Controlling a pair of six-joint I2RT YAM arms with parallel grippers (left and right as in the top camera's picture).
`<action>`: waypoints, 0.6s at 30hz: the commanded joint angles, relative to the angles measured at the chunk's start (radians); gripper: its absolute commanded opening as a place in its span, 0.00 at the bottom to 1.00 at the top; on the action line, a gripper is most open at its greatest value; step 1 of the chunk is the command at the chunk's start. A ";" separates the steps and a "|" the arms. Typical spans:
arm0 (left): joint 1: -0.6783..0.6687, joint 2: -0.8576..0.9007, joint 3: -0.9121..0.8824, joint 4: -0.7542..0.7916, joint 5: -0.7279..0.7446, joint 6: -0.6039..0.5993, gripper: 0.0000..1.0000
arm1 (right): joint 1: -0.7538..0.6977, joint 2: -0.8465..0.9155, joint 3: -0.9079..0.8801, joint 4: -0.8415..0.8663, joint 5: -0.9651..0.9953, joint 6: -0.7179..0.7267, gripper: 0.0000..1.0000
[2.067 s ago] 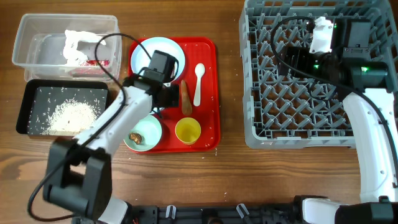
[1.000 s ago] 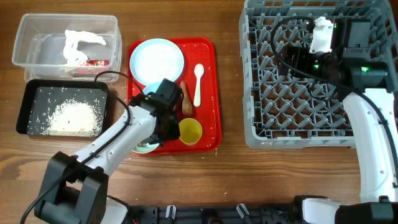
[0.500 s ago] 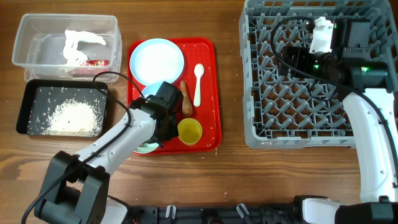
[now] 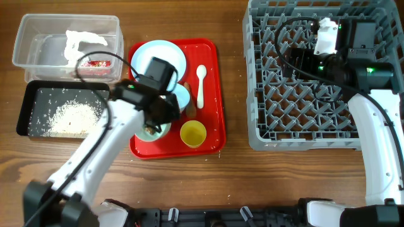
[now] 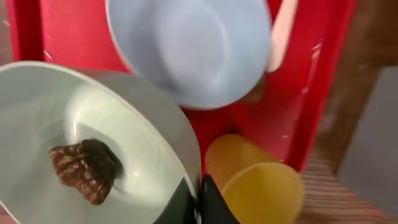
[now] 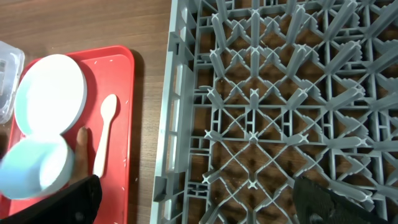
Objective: Sort waste into correct bins and load items into the dishwasher rack
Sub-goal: 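Tip the light-blue bowl over the black tray to dump the brown scrap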
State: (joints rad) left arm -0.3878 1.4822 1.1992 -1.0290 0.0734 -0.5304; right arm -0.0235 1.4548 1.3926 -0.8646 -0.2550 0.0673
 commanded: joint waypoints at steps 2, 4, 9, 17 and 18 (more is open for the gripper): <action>0.180 -0.094 0.029 -0.026 0.149 0.127 0.04 | -0.004 0.012 0.021 0.007 -0.016 0.014 1.00; 0.292 -0.102 0.029 -0.030 0.211 0.190 0.04 | -0.004 0.012 0.021 0.011 -0.016 0.014 1.00; 0.622 -0.061 0.028 0.024 0.356 0.339 0.04 | -0.004 0.012 0.021 0.019 -0.017 0.014 1.00; 1.135 0.295 0.028 0.051 1.198 0.639 0.04 | -0.004 0.012 0.021 0.018 -0.016 0.014 1.00; 1.173 0.334 0.028 0.048 1.300 0.639 0.04 | -0.004 0.012 0.021 0.018 -0.016 0.014 1.00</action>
State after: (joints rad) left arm 0.7052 1.7412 1.2194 -0.9760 1.0080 0.0273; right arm -0.0235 1.4551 1.3926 -0.8513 -0.2550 0.0673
